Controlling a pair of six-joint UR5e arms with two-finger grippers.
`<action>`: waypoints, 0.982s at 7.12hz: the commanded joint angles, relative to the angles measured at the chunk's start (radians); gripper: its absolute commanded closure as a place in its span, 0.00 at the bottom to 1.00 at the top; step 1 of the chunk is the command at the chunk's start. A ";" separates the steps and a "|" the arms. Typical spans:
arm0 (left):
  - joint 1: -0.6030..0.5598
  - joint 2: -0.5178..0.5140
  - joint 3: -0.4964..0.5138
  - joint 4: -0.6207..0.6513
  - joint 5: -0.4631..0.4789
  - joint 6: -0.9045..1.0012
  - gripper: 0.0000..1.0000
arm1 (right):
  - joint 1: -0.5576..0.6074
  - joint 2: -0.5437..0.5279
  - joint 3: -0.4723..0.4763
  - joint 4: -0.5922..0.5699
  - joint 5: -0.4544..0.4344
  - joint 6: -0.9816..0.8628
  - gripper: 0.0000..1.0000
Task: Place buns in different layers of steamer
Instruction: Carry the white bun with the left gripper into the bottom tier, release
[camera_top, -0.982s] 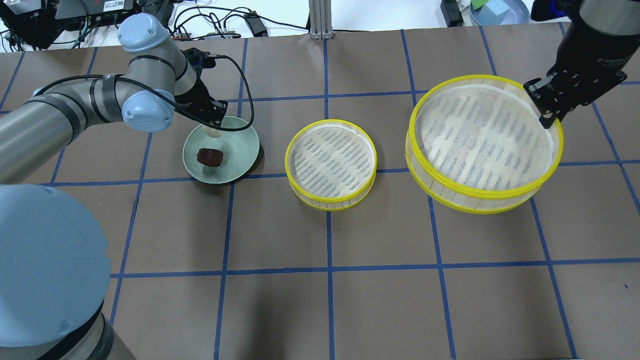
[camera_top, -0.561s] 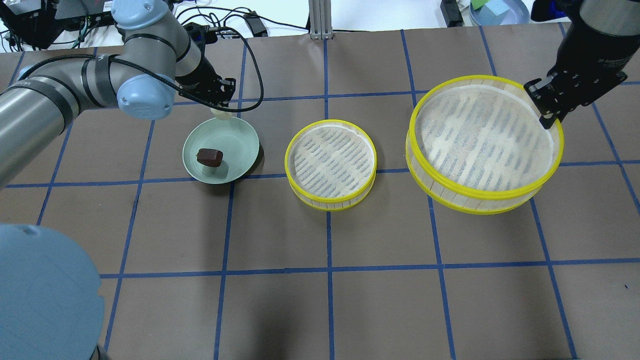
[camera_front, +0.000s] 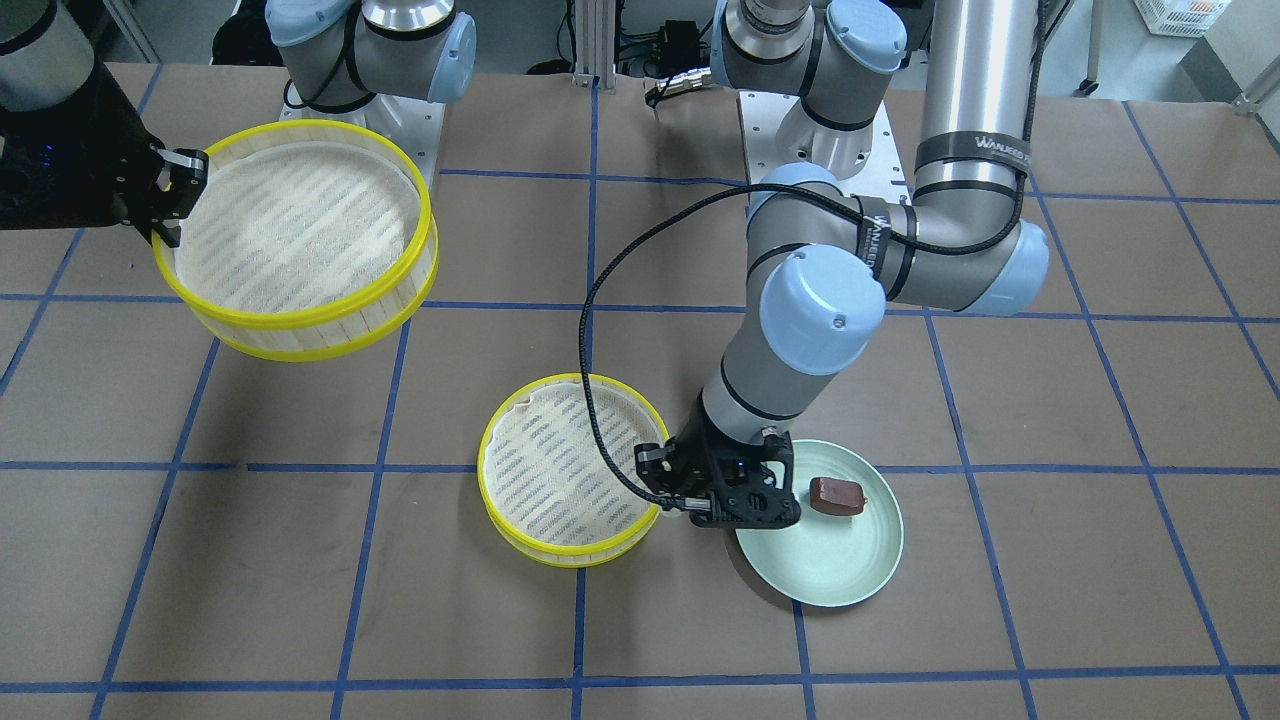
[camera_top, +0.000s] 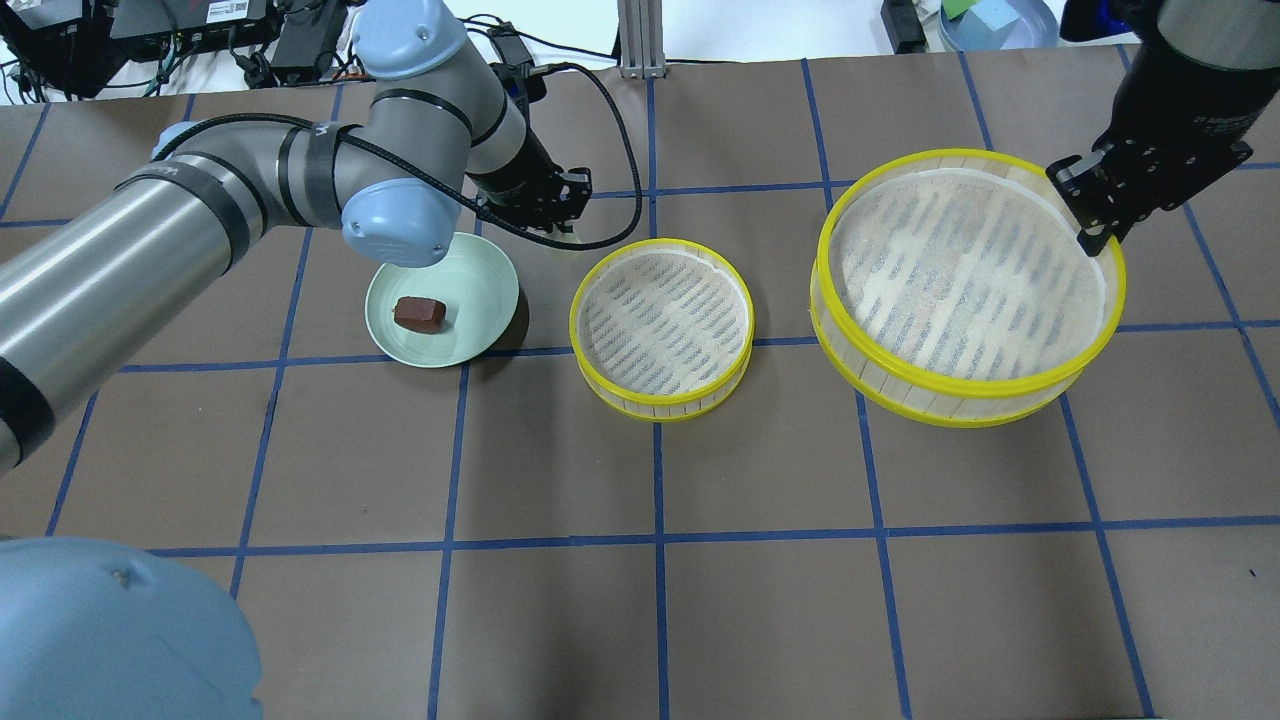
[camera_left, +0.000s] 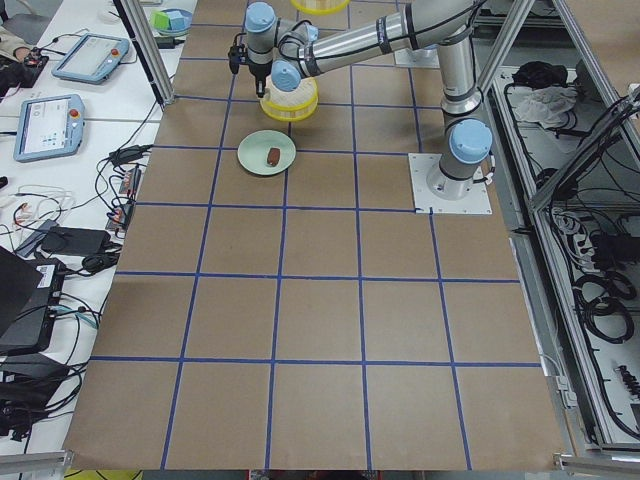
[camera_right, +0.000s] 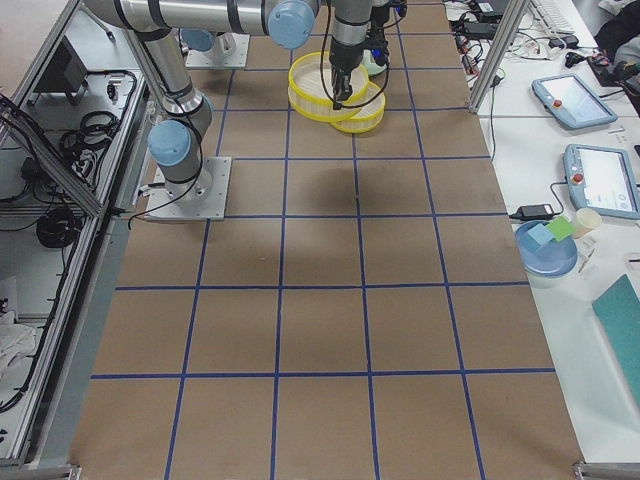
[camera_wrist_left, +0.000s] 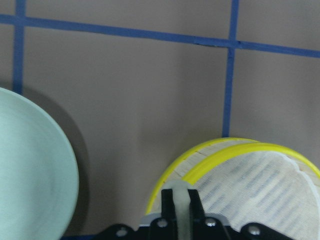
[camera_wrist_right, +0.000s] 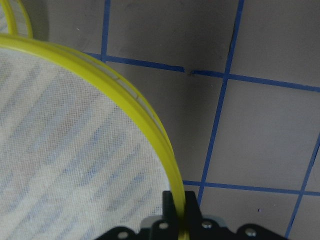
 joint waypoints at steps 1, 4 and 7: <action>-0.086 -0.025 -0.023 0.006 -0.028 -0.078 1.00 | 0.000 0.000 0.000 0.000 0.000 0.000 1.00; -0.109 -0.029 -0.040 0.012 -0.031 -0.080 0.01 | 0.000 0.000 0.000 0.000 0.002 -0.008 1.00; -0.091 0.003 -0.025 -0.003 0.012 -0.068 0.00 | 0.002 0.000 0.001 -0.002 0.002 -0.005 1.00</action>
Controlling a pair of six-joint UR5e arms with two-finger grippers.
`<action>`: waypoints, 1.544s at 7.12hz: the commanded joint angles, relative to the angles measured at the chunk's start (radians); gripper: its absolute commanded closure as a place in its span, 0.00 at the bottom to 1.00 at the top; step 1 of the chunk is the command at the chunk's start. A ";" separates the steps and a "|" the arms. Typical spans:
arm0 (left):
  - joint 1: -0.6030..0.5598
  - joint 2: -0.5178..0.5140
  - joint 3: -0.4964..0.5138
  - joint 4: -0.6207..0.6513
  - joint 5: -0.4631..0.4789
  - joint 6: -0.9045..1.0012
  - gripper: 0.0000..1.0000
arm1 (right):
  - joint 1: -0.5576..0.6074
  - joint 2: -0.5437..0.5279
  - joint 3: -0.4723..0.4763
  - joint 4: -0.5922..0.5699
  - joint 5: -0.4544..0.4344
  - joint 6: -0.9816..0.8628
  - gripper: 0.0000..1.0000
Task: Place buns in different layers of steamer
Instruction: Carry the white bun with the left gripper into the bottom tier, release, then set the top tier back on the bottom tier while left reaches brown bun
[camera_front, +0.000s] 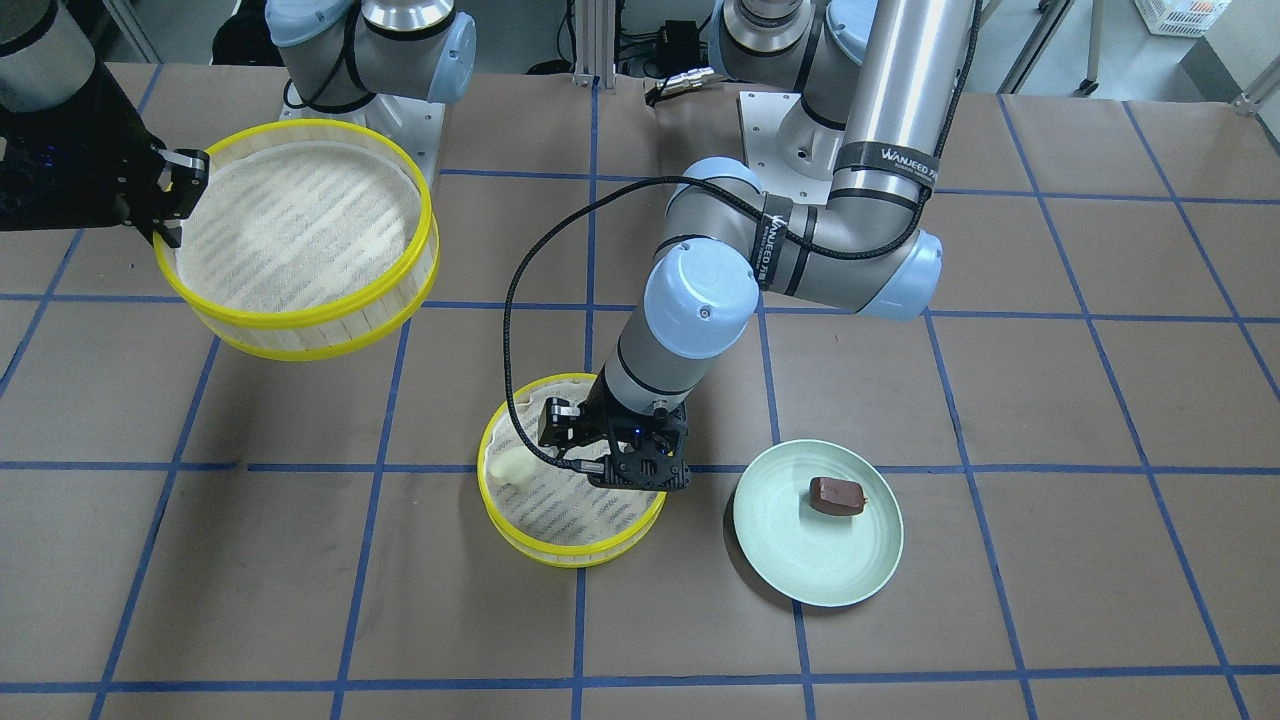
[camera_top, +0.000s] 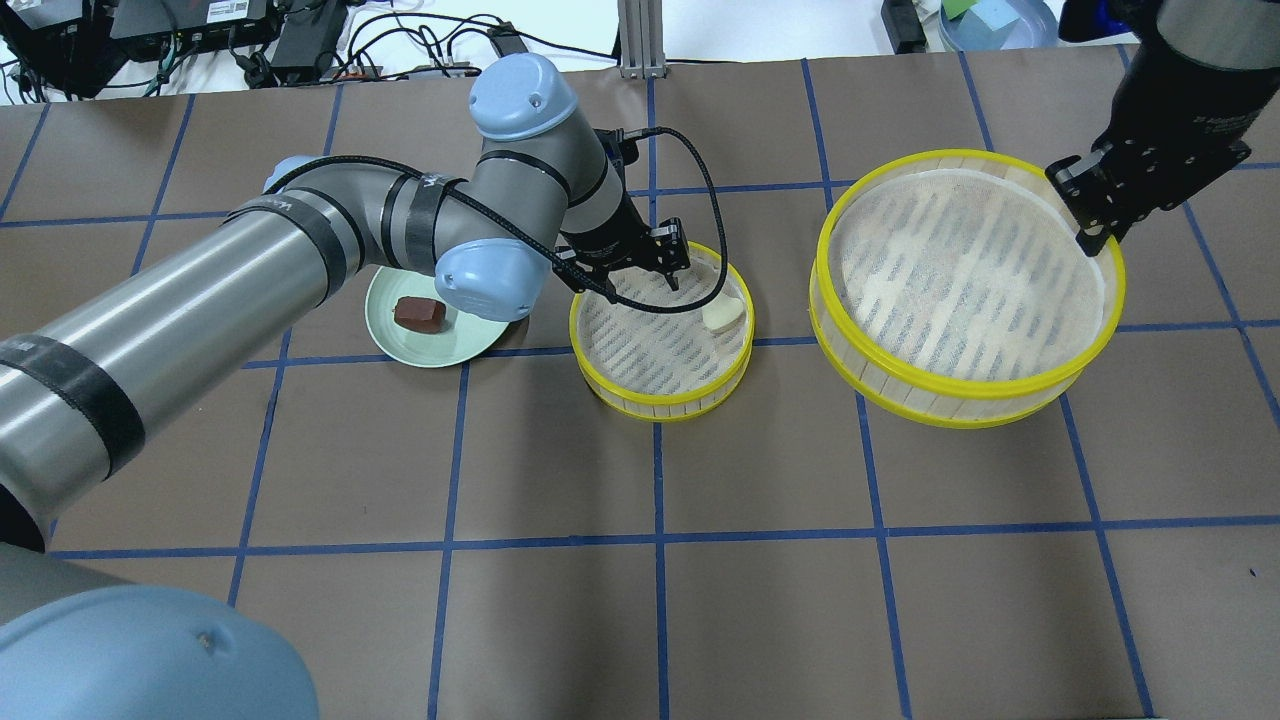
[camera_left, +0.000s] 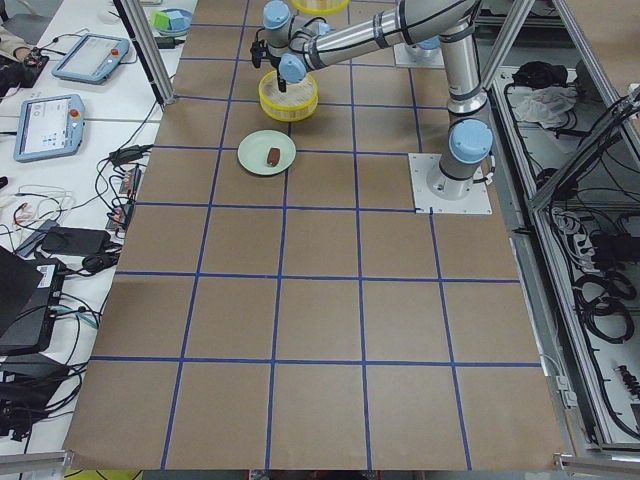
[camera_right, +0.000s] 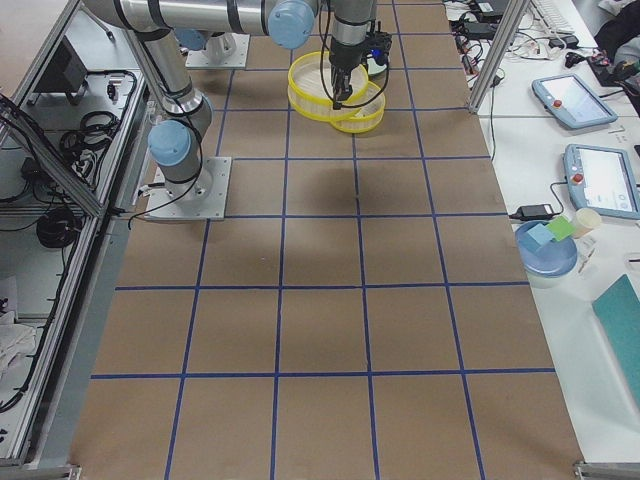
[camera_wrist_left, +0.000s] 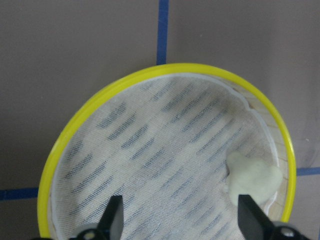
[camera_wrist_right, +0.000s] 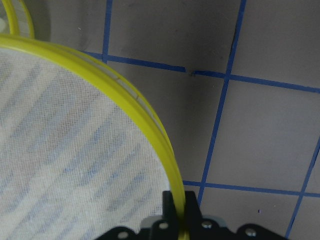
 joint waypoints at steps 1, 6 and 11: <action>0.045 0.030 0.013 -0.028 0.135 0.121 0.00 | 0.006 0.003 0.002 -0.003 0.003 0.017 1.00; 0.330 0.070 0.003 -0.108 0.246 0.417 0.00 | 0.299 0.255 -0.009 -0.308 0.087 0.382 1.00; 0.333 -0.005 -0.114 -0.096 0.236 0.443 0.00 | 0.394 0.439 -0.042 -0.403 0.072 0.453 1.00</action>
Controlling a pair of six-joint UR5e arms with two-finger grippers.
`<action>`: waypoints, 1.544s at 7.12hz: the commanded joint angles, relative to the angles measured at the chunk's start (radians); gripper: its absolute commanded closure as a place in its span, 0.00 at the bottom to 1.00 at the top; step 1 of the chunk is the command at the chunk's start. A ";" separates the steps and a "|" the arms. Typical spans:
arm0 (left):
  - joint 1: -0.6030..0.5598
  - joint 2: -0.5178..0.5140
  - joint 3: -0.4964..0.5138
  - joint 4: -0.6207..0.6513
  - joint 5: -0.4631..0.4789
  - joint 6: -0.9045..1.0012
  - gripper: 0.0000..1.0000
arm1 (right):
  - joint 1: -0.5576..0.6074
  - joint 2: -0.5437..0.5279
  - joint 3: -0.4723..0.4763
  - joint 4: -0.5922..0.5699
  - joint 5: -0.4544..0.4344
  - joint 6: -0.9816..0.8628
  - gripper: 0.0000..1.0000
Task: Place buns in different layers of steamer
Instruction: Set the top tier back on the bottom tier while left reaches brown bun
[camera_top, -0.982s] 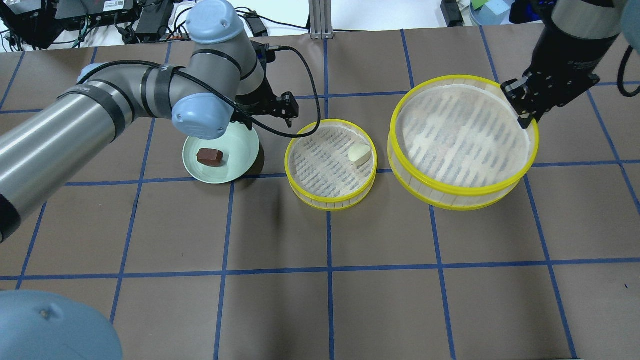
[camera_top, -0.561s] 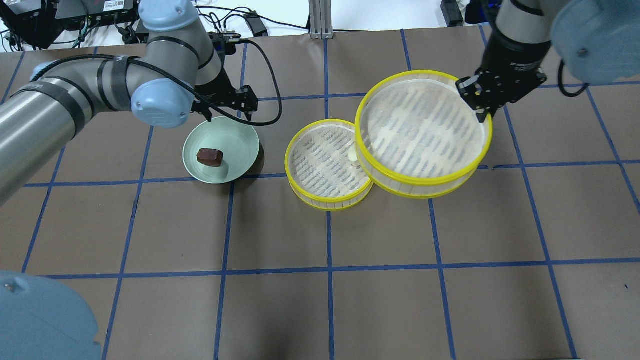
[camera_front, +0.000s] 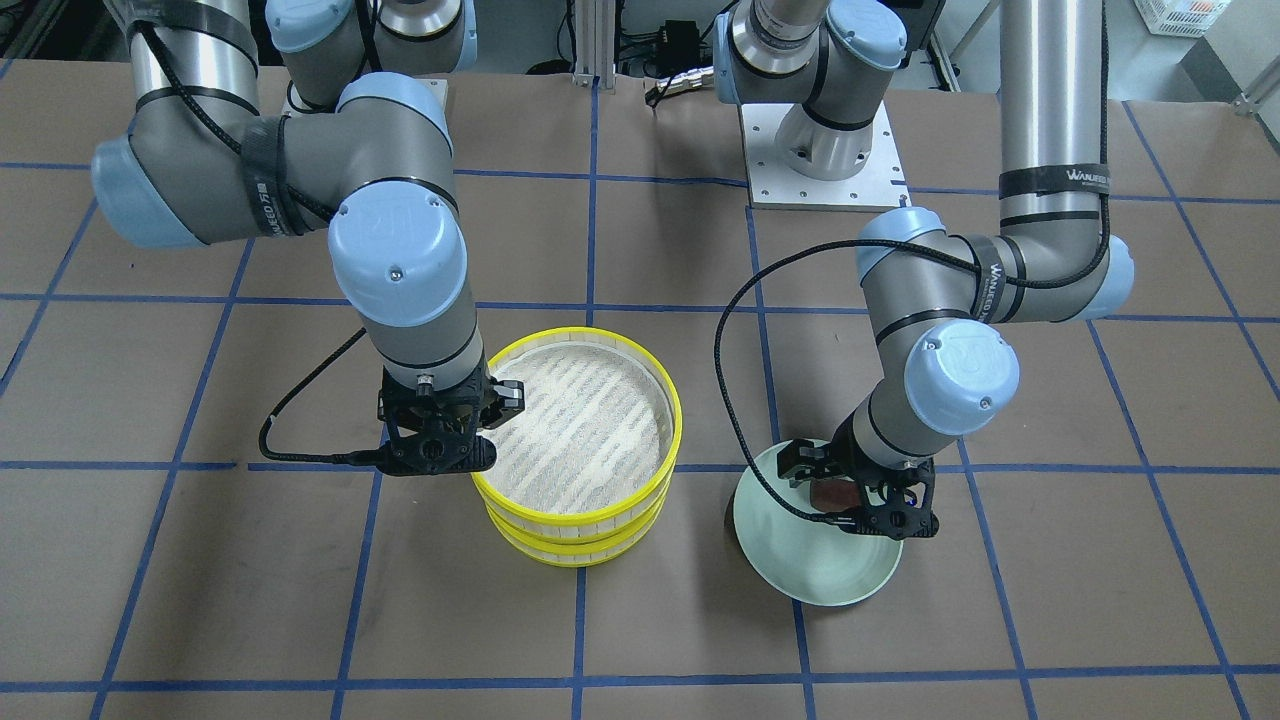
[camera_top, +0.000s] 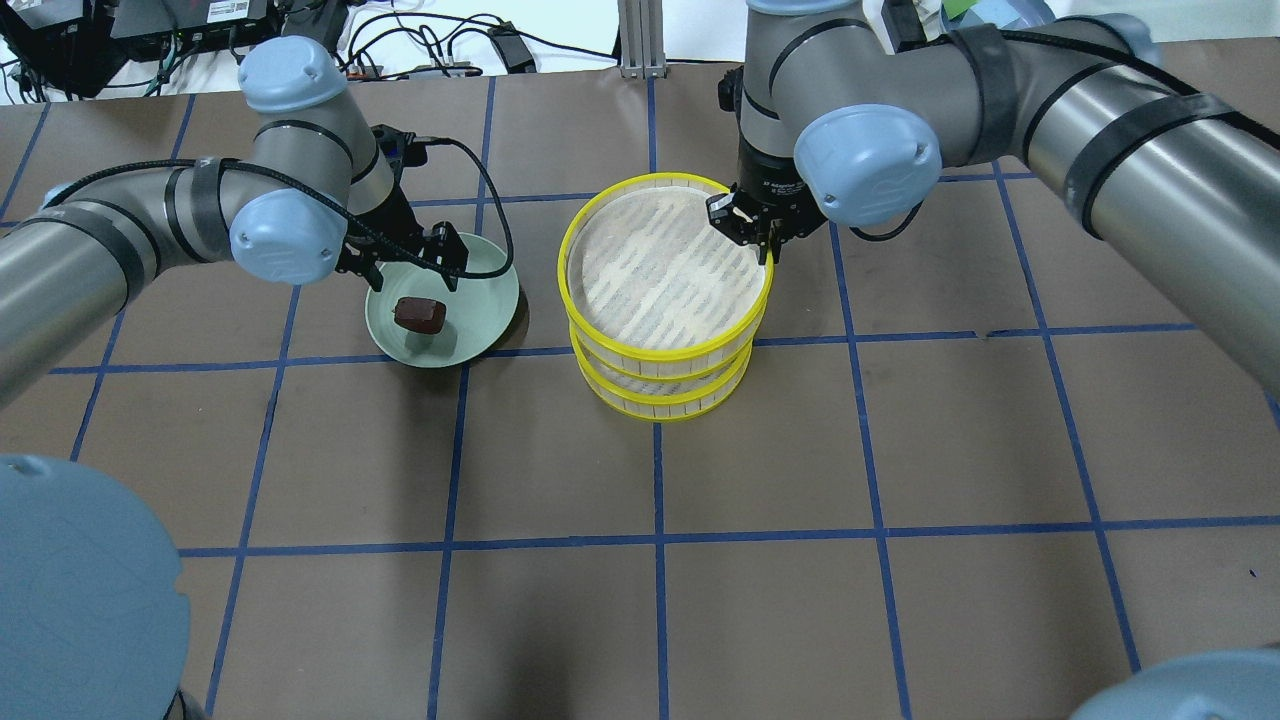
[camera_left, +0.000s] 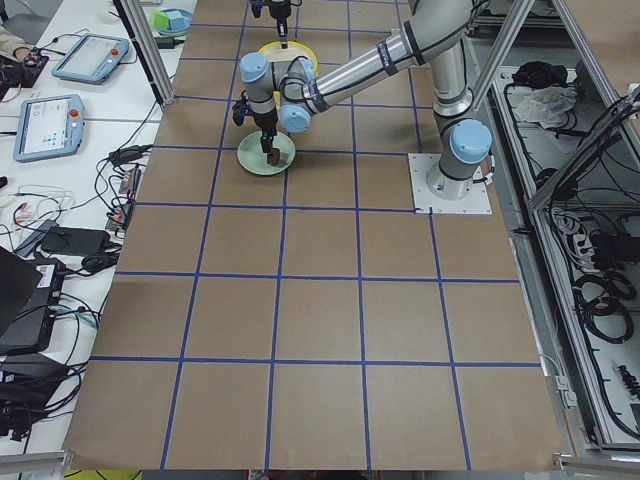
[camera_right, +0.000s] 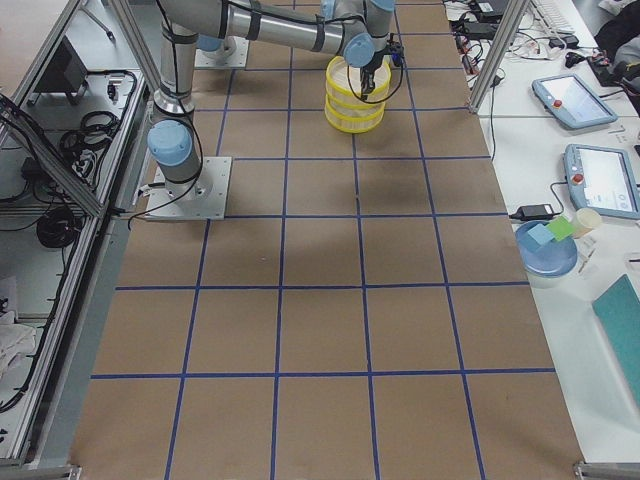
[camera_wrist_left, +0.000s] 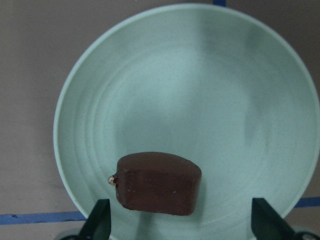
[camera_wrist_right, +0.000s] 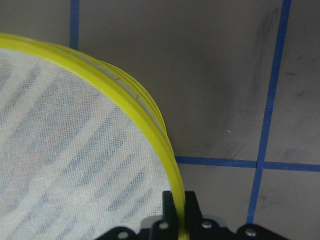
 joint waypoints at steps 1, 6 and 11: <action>0.001 -0.020 -0.002 0.003 0.003 0.008 0.00 | 0.002 0.031 -0.005 -0.002 -0.006 -0.001 1.00; 0.007 -0.047 0.027 0.027 0.009 0.041 0.00 | 0.000 0.052 -0.012 -0.002 -0.020 0.011 1.00; 0.008 -0.064 0.031 0.040 0.002 0.050 1.00 | 0.002 0.052 0.007 -0.003 -0.011 0.018 1.00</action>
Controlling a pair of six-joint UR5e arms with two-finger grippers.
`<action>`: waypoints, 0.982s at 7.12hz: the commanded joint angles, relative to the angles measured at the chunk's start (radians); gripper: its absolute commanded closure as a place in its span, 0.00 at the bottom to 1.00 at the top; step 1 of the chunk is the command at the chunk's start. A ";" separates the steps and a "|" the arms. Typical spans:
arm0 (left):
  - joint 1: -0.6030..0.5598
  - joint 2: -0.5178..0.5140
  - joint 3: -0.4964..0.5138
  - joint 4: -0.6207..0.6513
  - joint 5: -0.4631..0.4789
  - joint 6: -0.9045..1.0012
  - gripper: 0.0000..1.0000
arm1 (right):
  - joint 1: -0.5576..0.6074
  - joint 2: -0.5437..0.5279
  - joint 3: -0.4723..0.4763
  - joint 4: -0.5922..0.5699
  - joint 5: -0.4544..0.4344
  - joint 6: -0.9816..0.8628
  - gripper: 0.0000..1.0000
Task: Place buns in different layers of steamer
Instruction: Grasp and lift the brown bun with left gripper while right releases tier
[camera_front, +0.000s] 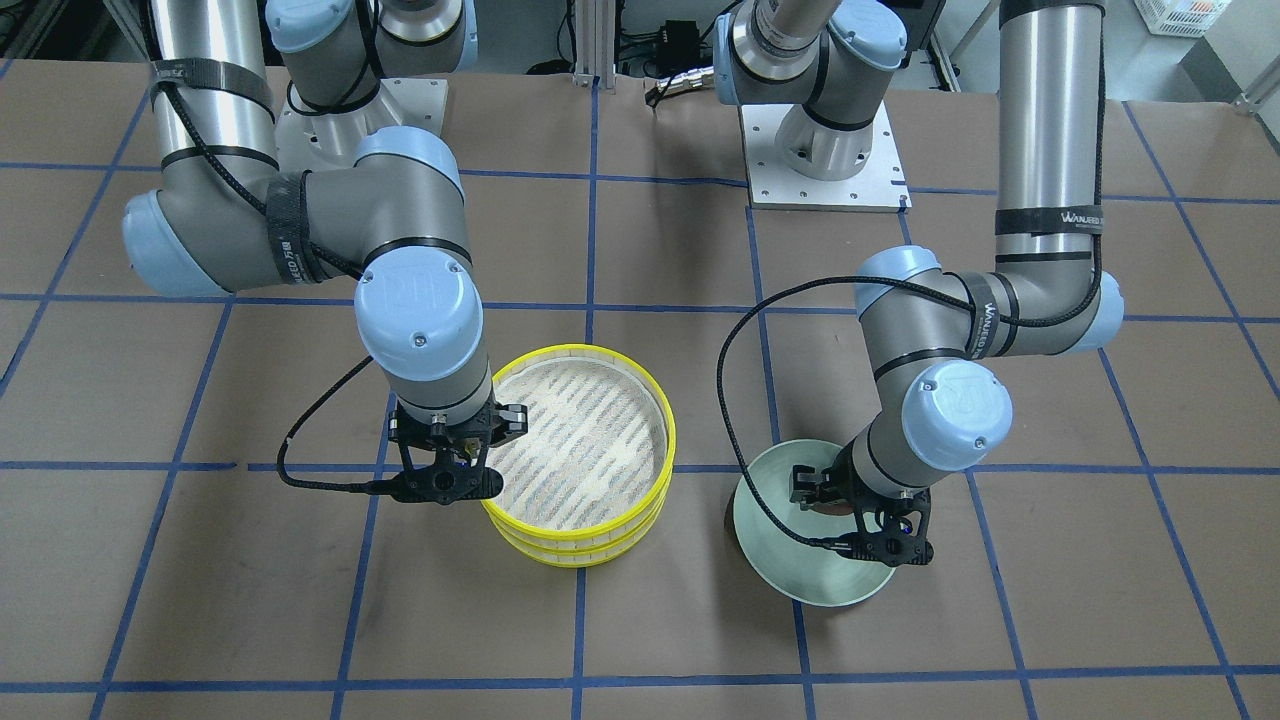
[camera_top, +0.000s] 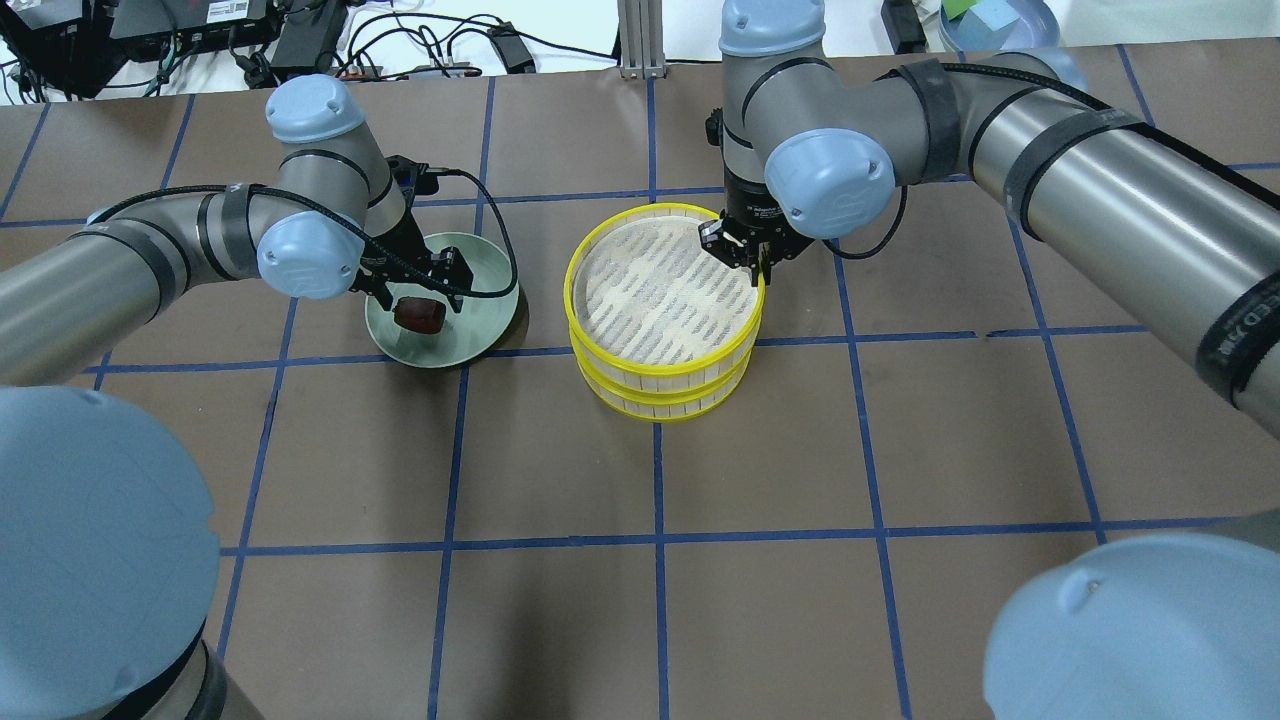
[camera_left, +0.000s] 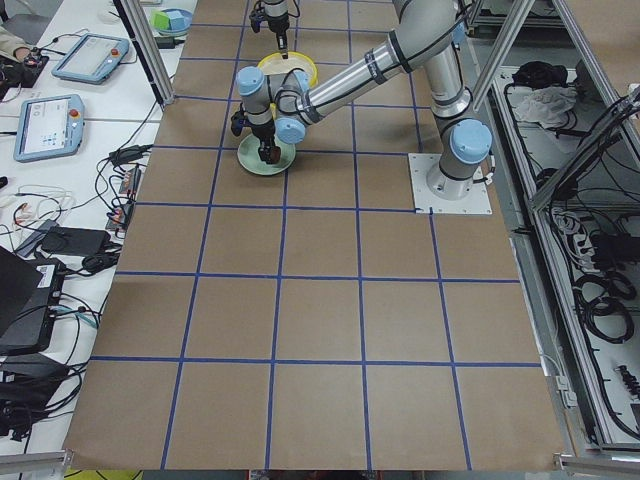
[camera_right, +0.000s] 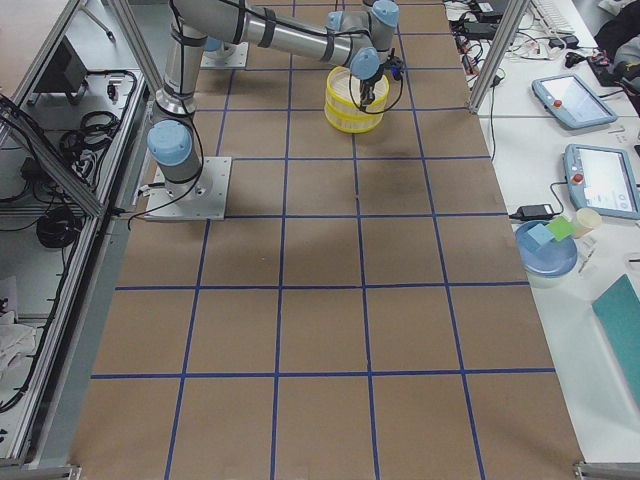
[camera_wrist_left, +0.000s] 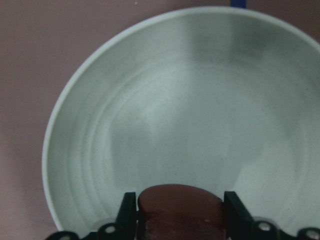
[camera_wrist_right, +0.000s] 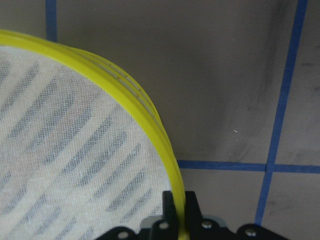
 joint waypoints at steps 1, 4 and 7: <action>-0.001 0.004 0.011 0.000 -0.002 0.005 1.00 | 0.000 -0.001 0.005 0.000 0.001 0.004 1.00; -0.001 0.033 0.043 -0.006 -0.049 -0.019 1.00 | 0.006 -0.004 0.021 -0.007 0.001 0.030 0.25; -0.022 0.105 0.086 -0.054 -0.060 -0.123 1.00 | 0.008 -0.090 -0.001 0.001 0.002 0.024 0.00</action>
